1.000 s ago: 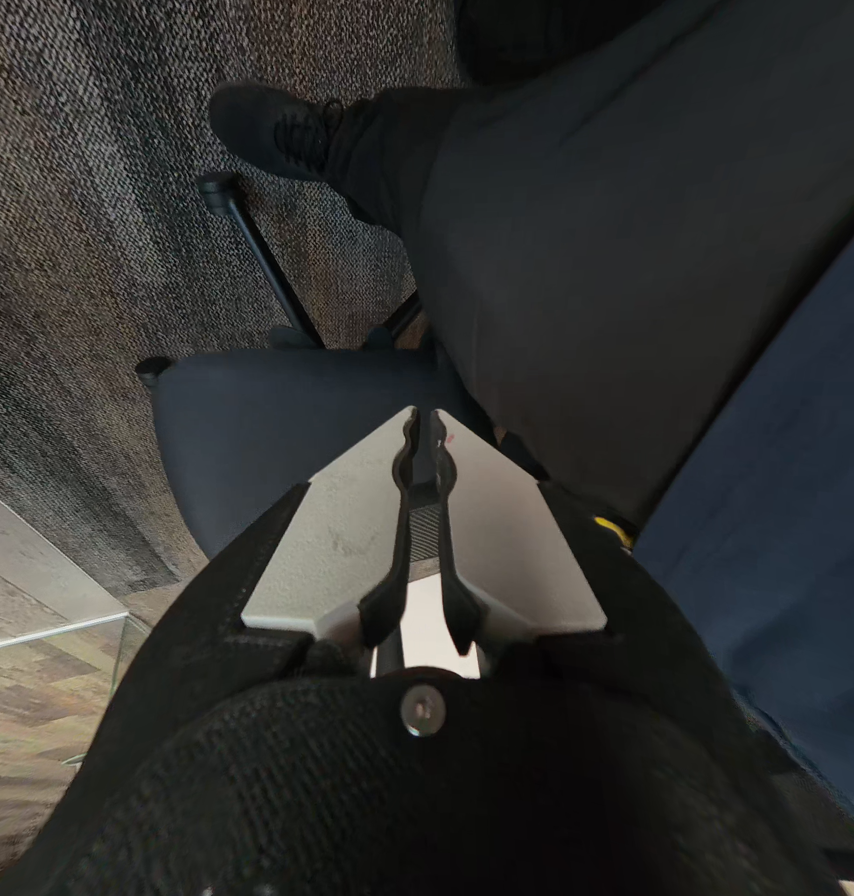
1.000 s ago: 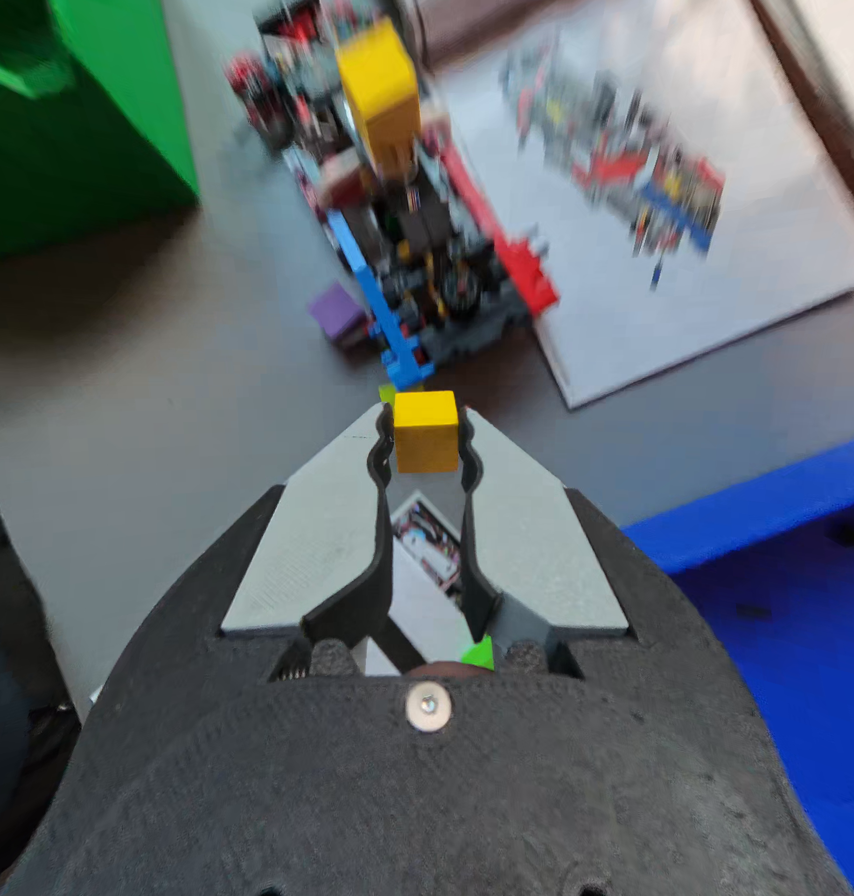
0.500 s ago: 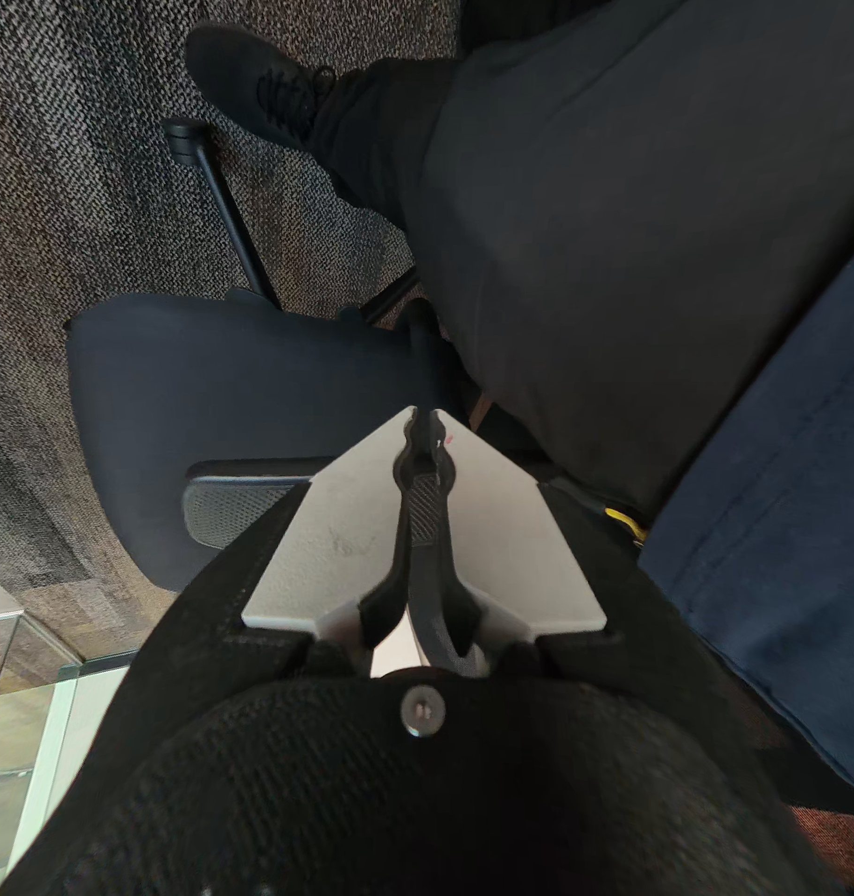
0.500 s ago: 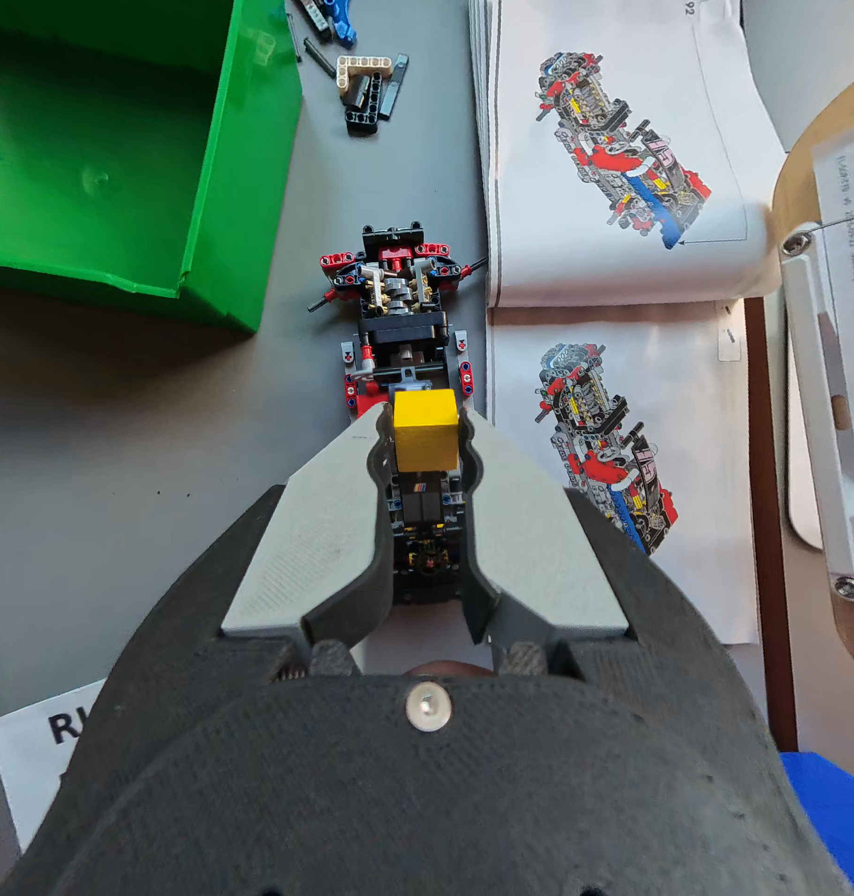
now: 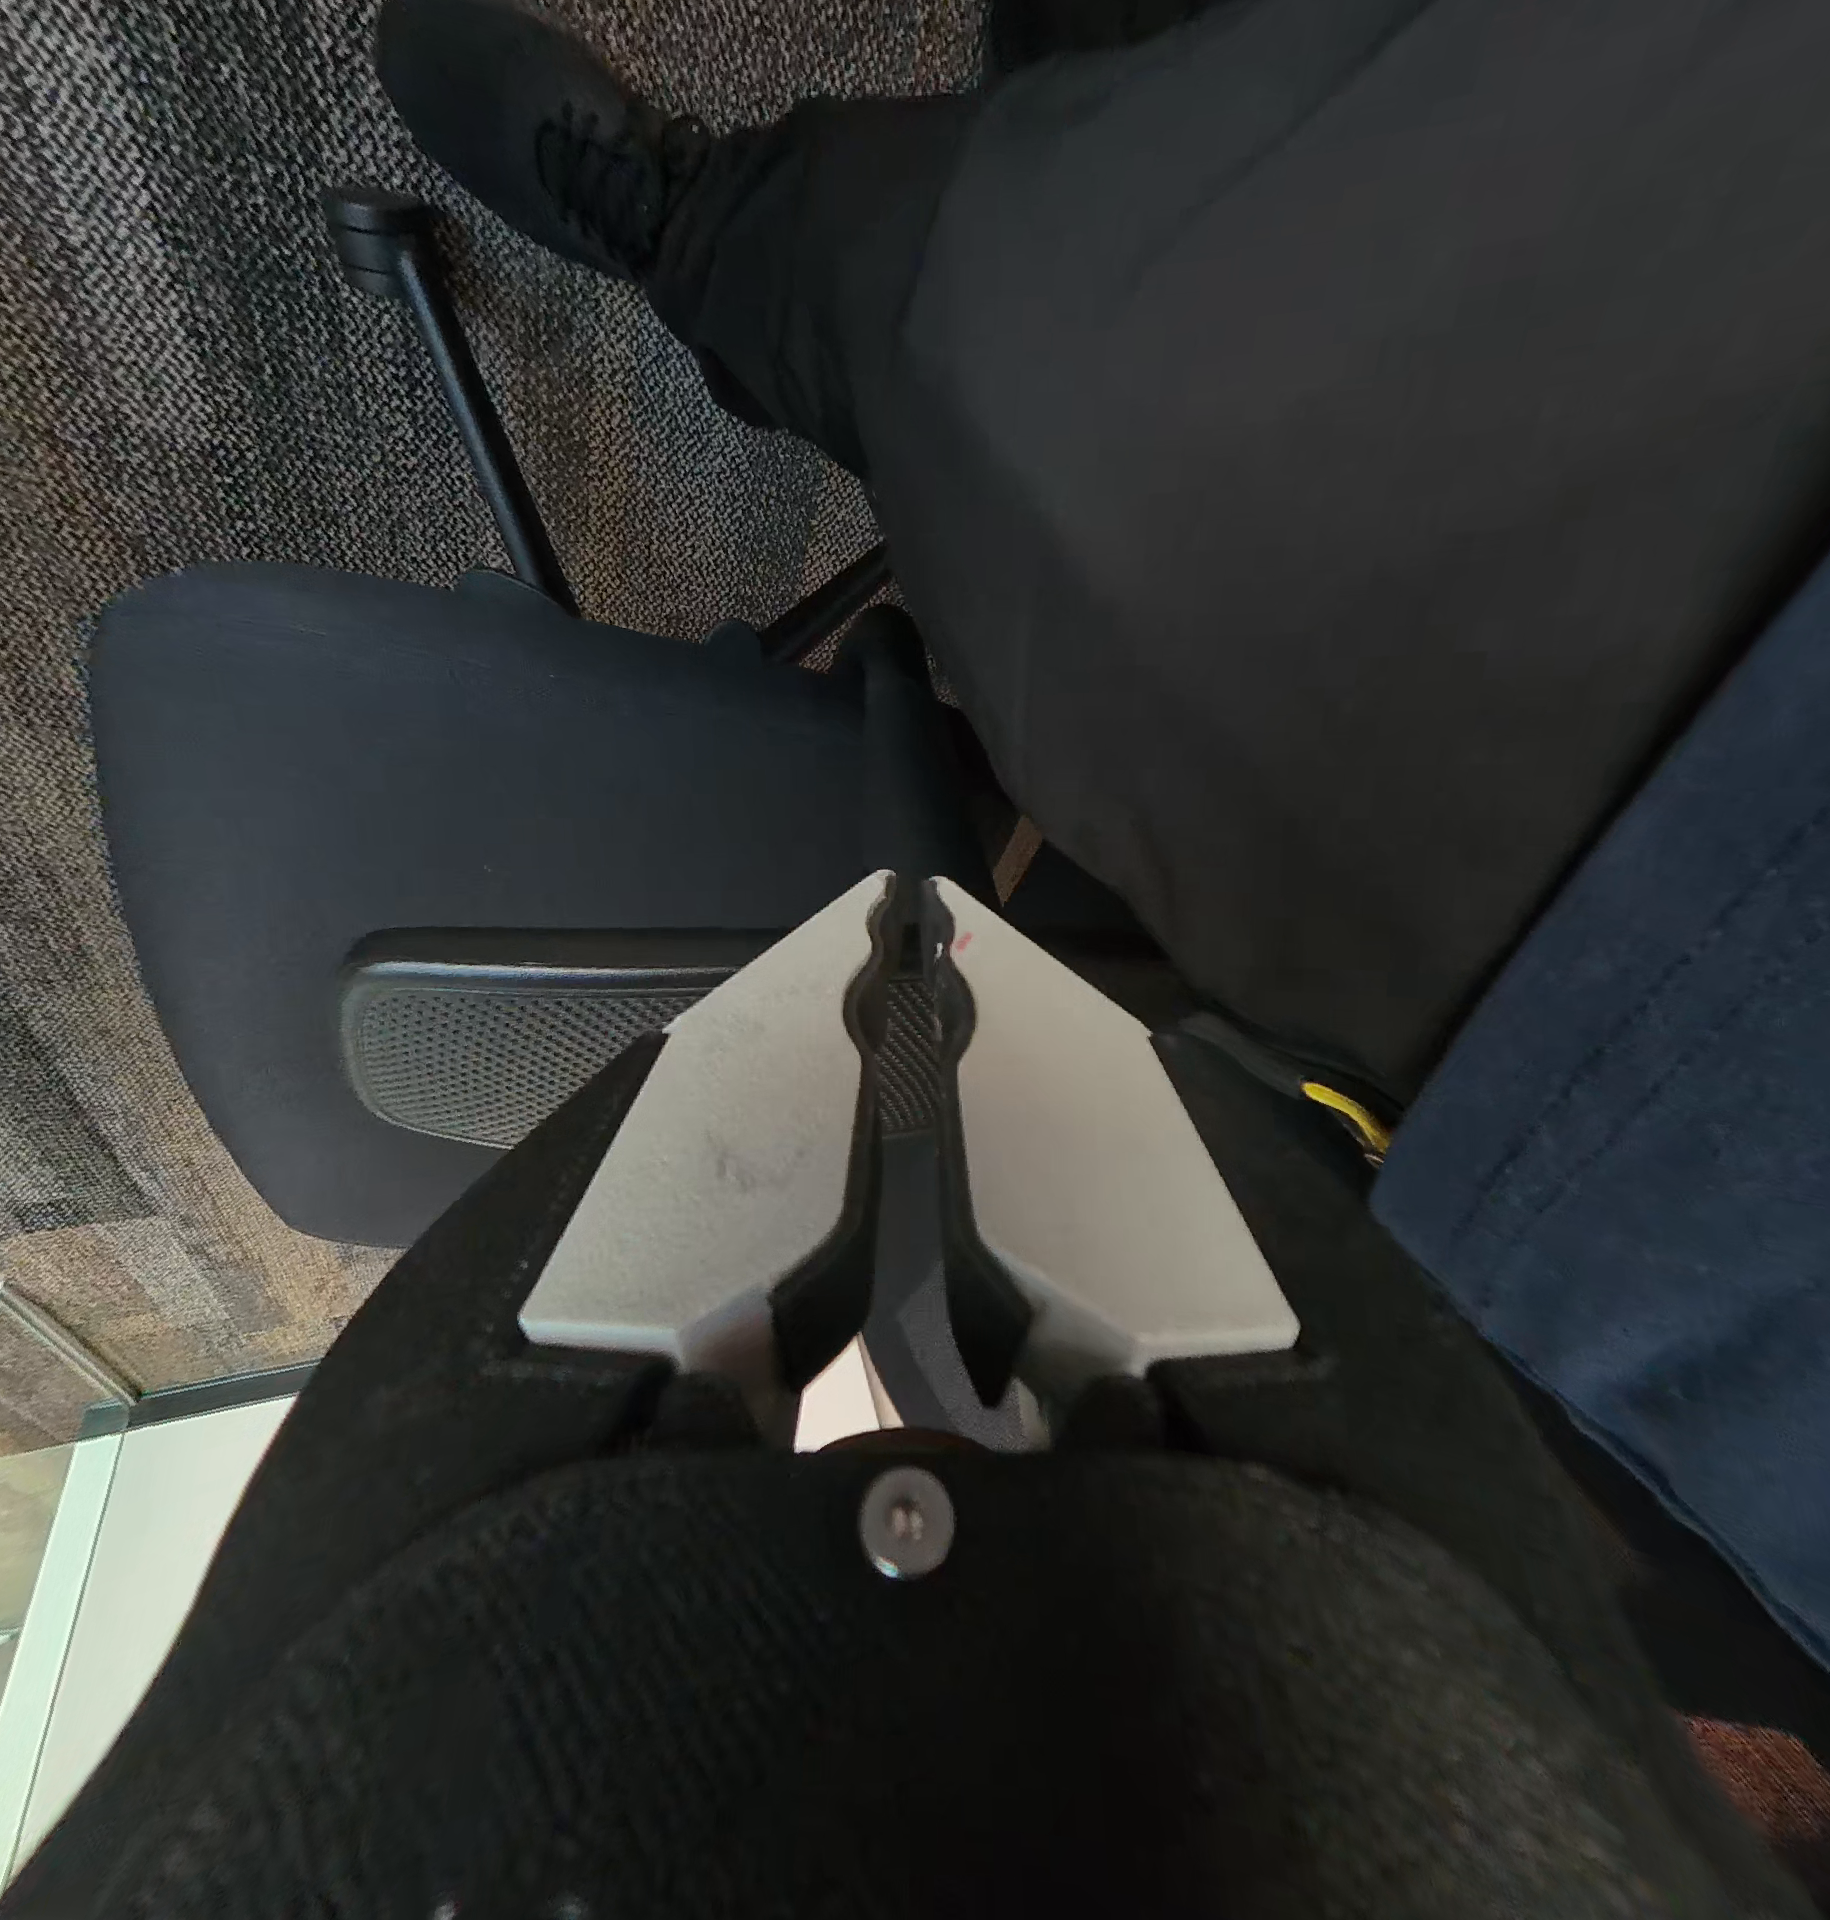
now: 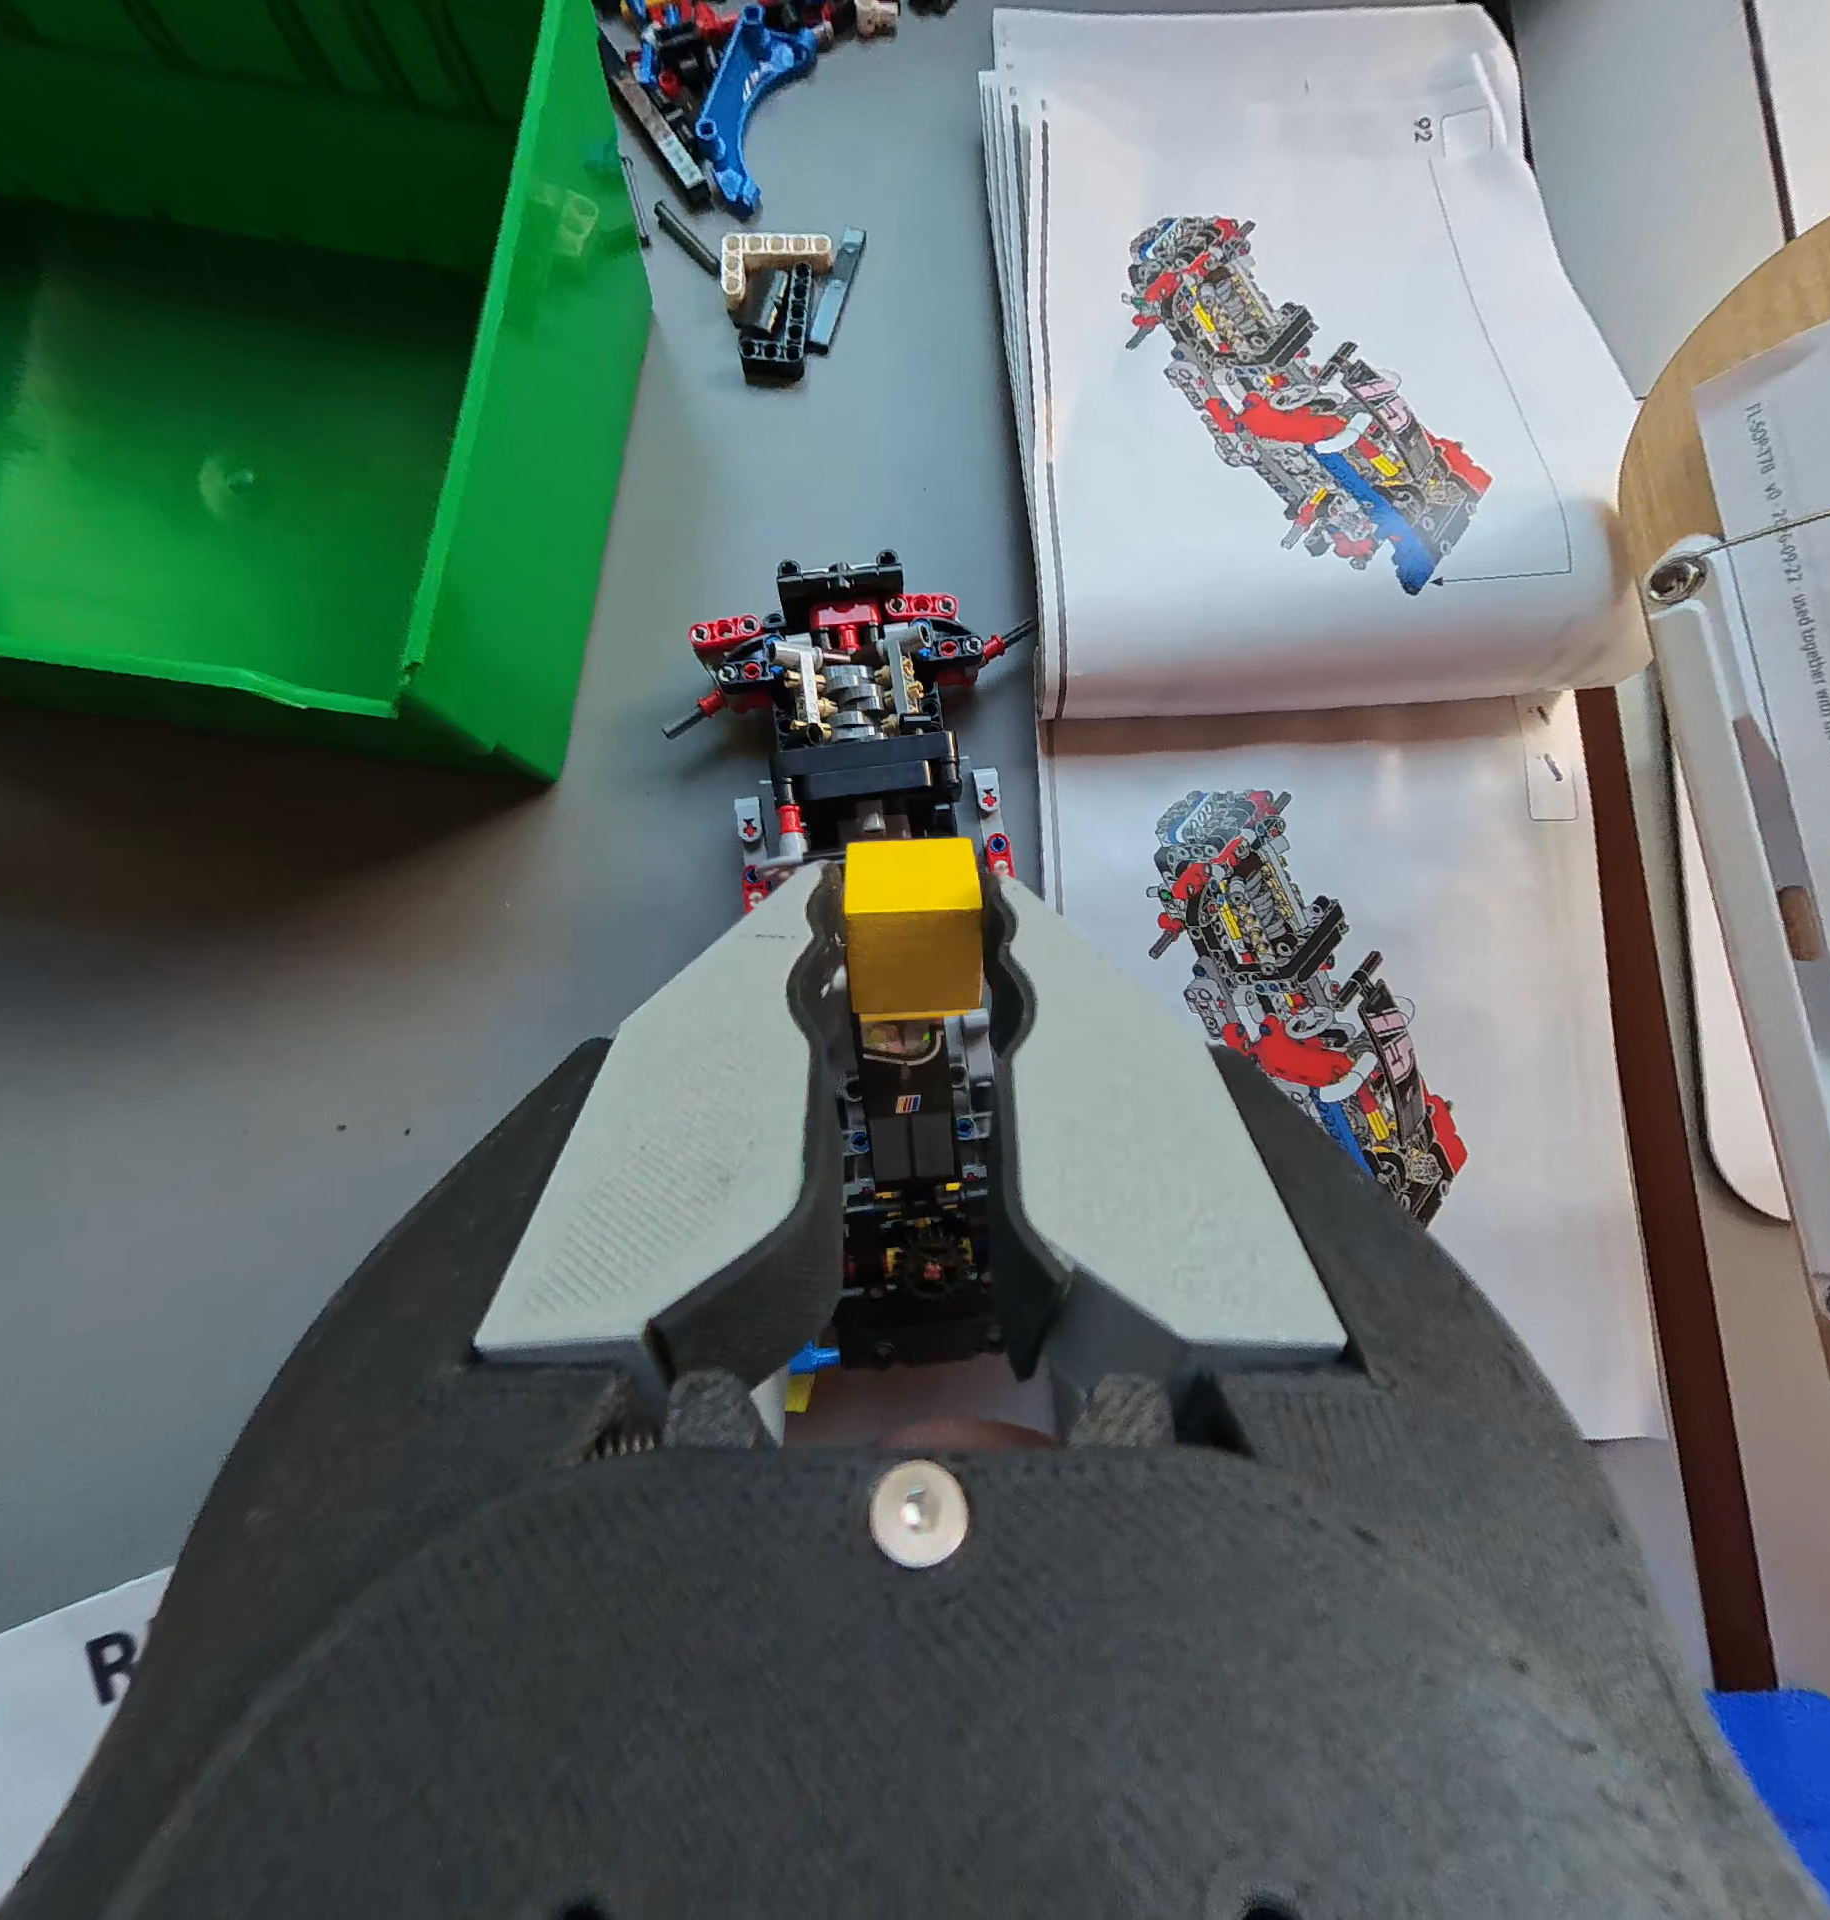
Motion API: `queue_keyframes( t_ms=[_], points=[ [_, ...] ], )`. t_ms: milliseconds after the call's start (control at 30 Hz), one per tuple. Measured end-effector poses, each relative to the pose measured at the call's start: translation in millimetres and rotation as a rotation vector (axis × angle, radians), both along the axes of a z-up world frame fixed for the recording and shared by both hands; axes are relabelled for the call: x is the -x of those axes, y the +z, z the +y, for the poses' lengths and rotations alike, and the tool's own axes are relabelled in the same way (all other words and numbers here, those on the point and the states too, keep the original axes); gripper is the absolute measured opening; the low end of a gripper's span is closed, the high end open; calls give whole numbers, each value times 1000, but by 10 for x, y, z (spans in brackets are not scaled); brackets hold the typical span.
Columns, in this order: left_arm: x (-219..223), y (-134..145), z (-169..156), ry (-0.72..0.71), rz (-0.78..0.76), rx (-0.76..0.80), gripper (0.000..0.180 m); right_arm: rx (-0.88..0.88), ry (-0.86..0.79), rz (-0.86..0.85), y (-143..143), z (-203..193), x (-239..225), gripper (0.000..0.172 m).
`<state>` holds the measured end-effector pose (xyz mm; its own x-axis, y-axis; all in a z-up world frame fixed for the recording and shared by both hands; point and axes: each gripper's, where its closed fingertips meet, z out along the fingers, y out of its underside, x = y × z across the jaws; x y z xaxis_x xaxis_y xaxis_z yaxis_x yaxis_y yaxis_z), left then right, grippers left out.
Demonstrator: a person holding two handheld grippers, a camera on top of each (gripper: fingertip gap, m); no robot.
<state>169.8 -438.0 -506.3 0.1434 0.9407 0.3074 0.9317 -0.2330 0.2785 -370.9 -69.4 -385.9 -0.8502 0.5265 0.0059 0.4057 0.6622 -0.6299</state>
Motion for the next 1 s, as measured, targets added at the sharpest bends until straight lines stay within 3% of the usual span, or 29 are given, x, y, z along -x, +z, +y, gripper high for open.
queue_keyframes(
  t_ms=[133, 200, 267, 333, 433, 500, 567, 633, 833, 1000],
  points=[
    [152, 80, -26, -50, 86, 8, 0, 23, -16, 7, 200, 37, -10, 24],
    [515, 247, -105, -104, 277, 68, 0, 96, -34, 1, 383, 28, -62, 24],
    [1123, 612, -115, -162, 552, 141, 0, 188, -36, -23, 581, -18, -170, 24],
    [1737, 1060, 161, -165, 740, 68, 0, 296, -10, -36, 827, -130, -315, 24],
    [2530, 1695, 926, -84, 822, -263, 0, 436, 112, -19, 1258, -429, -630, 24],
    [2902, 2096, 1516, -21, 772, -545, 14, 477, 209, 4, 1486, -640, -858, 24],
    [3147, 2356, 1979, 45, 648, -742, 46, 491, 291, 32, 1656, -815, -1061, 24],
    [3324, 2492, 2266, 76, 579, -851, 49, 518, 362, 41, 1811, -948, -1257, 24],
    [3603, 2943, 2581, 335, 359, -1246, 51, 508, 496, 79, 2002, -1046, -1686, 25],
    [3561, 2988, 2694, 382, 248, -1366, 45, 517, 533, 99, 2065, -1019, -1836, 24]
  ],
)
